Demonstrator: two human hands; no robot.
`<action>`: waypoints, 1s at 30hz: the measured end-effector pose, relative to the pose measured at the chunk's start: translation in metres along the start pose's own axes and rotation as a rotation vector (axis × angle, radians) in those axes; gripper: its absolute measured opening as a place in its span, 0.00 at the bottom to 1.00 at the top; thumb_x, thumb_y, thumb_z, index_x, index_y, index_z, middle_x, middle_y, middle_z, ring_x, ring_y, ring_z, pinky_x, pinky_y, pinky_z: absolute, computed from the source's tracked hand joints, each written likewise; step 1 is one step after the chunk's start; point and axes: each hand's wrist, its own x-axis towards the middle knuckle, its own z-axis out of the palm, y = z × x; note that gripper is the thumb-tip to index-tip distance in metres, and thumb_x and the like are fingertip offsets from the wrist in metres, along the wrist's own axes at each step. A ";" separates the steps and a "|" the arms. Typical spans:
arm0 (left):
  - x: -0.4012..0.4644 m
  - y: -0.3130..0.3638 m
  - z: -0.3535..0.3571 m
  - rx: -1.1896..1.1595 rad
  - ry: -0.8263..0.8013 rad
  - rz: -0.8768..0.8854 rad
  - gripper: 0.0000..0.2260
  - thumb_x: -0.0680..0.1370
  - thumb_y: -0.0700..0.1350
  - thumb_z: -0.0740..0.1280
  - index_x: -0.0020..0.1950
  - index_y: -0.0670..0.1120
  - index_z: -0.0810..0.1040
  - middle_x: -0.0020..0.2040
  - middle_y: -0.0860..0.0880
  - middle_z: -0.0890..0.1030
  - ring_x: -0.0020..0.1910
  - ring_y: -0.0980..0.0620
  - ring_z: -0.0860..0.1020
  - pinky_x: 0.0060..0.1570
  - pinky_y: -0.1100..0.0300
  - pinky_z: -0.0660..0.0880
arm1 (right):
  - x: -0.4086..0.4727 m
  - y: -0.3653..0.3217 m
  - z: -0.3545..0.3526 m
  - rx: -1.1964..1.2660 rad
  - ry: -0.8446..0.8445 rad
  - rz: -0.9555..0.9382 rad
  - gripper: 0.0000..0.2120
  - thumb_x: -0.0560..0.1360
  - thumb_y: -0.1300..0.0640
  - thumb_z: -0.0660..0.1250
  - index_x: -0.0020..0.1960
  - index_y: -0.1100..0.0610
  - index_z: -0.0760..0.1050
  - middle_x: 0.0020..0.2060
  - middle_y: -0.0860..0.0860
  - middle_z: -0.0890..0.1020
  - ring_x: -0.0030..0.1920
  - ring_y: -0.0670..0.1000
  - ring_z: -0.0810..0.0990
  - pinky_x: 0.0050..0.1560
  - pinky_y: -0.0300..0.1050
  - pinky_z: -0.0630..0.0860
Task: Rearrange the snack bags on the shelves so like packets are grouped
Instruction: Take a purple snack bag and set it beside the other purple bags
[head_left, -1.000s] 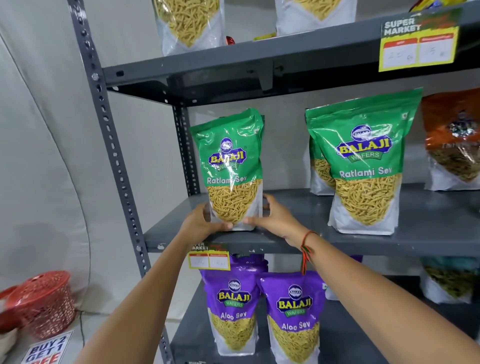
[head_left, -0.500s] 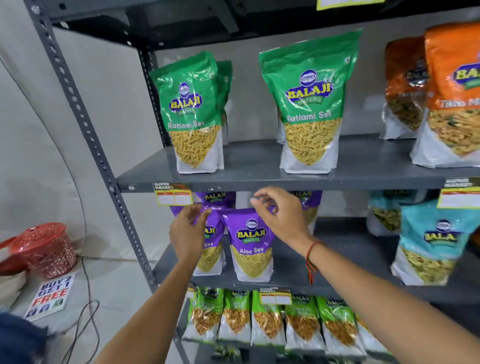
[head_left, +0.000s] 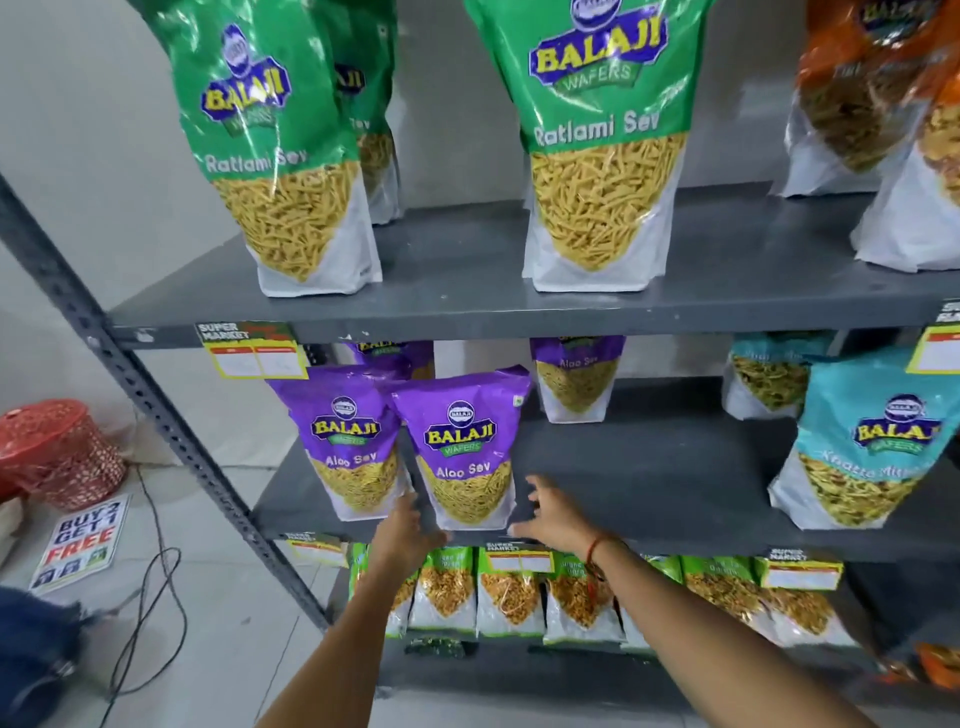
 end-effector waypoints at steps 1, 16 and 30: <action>0.014 -0.012 0.007 -0.019 -0.026 -0.002 0.34 0.65 0.54 0.77 0.66 0.44 0.70 0.60 0.47 0.80 0.53 0.46 0.81 0.41 0.57 0.75 | 0.009 0.003 0.003 0.021 -0.007 0.002 0.36 0.64 0.62 0.76 0.67 0.58 0.64 0.62 0.58 0.74 0.62 0.60 0.75 0.62 0.57 0.74; 0.040 0.006 0.035 -0.362 -0.017 -0.060 0.25 0.64 0.35 0.79 0.59 0.42 0.76 0.53 0.43 0.84 0.47 0.48 0.83 0.44 0.57 0.80 | 0.054 0.052 0.003 0.272 0.000 0.020 0.28 0.58 0.62 0.80 0.49 0.40 0.74 0.48 0.47 0.83 0.53 0.51 0.81 0.57 0.52 0.79; 0.023 0.106 0.132 -0.290 -0.069 0.039 0.25 0.65 0.47 0.79 0.61 0.50 0.78 0.56 0.52 0.83 0.47 0.53 0.83 0.54 0.49 0.80 | 0.010 0.131 -0.101 0.155 0.139 0.093 0.30 0.51 0.53 0.81 0.51 0.44 0.76 0.48 0.50 0.86 0.49 0.51 0.83 0.54 0.55 0.80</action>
